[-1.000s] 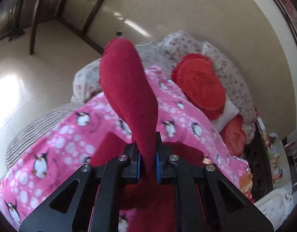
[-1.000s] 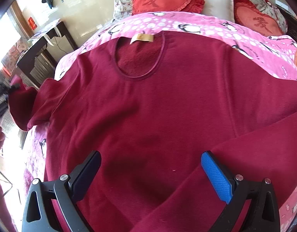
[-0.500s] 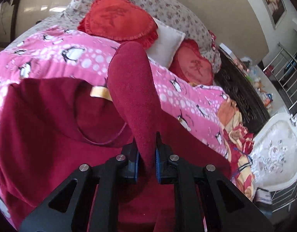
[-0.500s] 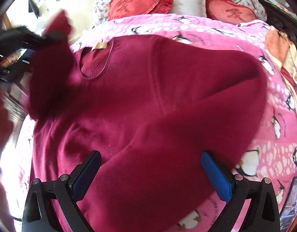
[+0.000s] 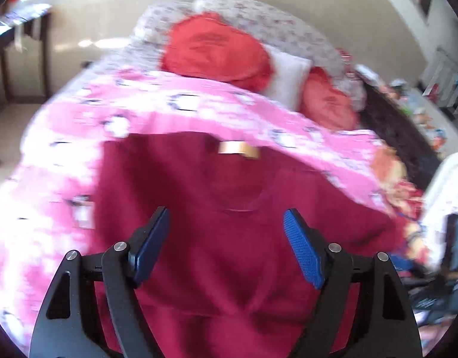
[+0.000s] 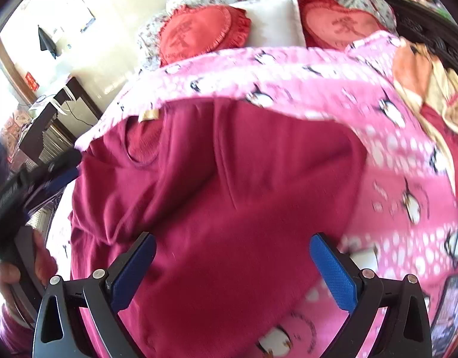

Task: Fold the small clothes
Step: 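Fold the held sleeve across the sweatshirt body and open the left tool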

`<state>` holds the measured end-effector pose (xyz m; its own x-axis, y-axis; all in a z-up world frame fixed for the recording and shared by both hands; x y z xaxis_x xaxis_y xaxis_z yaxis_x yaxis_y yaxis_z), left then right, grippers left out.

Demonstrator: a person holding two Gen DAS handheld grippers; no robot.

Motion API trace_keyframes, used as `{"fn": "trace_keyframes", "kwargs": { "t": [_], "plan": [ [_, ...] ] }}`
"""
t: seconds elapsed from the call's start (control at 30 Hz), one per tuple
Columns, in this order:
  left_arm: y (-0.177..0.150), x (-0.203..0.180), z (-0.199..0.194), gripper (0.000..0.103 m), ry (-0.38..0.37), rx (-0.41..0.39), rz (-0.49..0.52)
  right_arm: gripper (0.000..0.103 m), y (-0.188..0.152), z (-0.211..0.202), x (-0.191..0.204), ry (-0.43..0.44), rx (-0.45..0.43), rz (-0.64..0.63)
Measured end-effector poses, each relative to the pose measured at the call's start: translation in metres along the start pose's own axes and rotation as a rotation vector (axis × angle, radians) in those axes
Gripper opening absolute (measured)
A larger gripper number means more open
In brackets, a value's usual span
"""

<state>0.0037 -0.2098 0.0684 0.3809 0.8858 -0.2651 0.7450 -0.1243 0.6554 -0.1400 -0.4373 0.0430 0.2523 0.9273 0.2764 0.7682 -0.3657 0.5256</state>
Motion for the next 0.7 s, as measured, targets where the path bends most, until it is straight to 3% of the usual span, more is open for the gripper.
{"fn": "trace_keyframes", "kwargs": {
  "t": [0.13,0.33,0.43,0.57,0.63,0.7],
  "plan": [
    [-0.017,0.050,0.009,0.079,0.174,0.034,-0.034,0.102,0.026,0.016,0.031,0.008,-0.036,-0.069],
    [-0.053,0.084,0.034,0.079,0.257,0.131,-0.062,0.097,0.071,0.057,0.074,-0.067,-0.075,-0.171],
    [-0.061,0.090,0.037,0.079,0.262,0.135,-0.082,0.095,0.086,0.094,0.081,-0.149,-0.035,-0.187],
    [-0.065,0.089,0.040,0.079,0.276,0.129,-0.057,0.065,0.084,0.138,0.072,-0.196,0.052,-0.188],
    [-0.065,0.088,0.041,0.079,0.274,0.127,-0.054,0.059,0.084,0.132,0.070,-0.170,0.014,-0.195],
    [-0.065,0.090,0.042,0.079,0.271,0.123,-0.058,0.027,0.083,0.121,0.066,-0.117,0.011,-0.192]
  ]
}}
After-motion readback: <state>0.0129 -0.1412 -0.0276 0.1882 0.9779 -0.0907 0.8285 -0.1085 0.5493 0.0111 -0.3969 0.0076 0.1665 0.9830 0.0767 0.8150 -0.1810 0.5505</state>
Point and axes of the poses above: each gripper's, at about its wrist camera, not at the fingertips, and z roughly the way its jaws point, x to its left, y to its top, the point moved 7 cm from there along z, roughly the way its jaws point
